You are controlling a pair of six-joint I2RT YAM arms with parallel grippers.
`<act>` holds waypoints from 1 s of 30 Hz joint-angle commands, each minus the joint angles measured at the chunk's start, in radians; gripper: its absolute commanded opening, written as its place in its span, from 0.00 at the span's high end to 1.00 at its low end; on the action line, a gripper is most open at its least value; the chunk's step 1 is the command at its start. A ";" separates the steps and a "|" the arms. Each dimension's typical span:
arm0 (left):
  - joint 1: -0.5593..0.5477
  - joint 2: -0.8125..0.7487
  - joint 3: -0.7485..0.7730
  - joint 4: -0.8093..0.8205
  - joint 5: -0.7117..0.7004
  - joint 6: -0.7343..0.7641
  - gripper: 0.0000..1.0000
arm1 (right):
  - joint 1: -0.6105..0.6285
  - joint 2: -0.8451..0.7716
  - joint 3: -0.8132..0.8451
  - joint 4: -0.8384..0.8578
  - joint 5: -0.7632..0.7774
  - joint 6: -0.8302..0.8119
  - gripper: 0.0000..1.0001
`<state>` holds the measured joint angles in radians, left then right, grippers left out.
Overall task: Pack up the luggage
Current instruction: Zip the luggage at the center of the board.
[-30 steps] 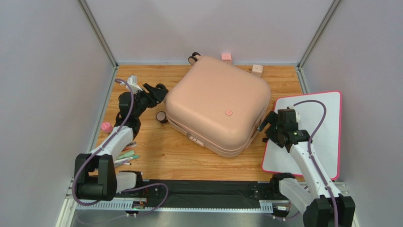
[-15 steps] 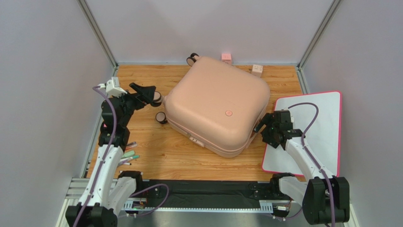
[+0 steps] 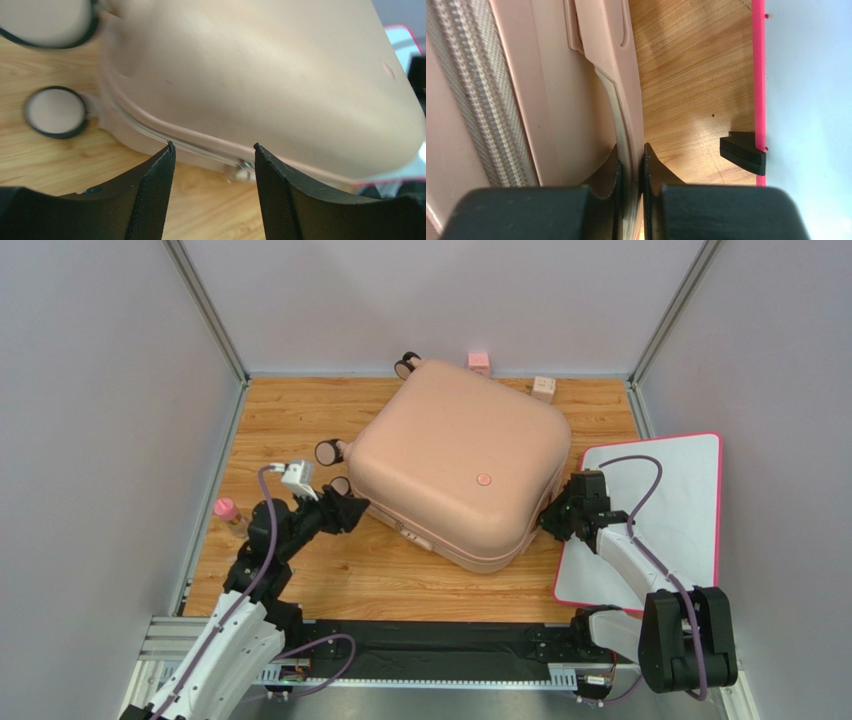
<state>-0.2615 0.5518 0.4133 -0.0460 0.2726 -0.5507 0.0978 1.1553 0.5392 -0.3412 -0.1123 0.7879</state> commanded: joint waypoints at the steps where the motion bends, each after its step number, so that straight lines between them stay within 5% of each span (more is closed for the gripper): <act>1: -0.125 -0.090 -0.062 0.041 -0.042 0.055 0.34 | 0.000 0.006 0.005 0.041 0.007 0.034 1.00; 8: -0.197 -0.052 -0.215 0.257 0.037 0.049 0.32 | 0.002 -0.016 -0.007 0.034 0.011 0.039 1.00; 30: -0.285 0.332 -0.222 0.560 0.089 0.167 0.31 | 0.002 0.011 -0.004 0.039 0.019 0.017 1.00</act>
<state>-0.5331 0.8665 0.1837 0.4133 0.3565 -0.4137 0.0978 1.1522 0.5373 -0.3405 -0.1101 0.7887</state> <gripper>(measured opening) 0.692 0.115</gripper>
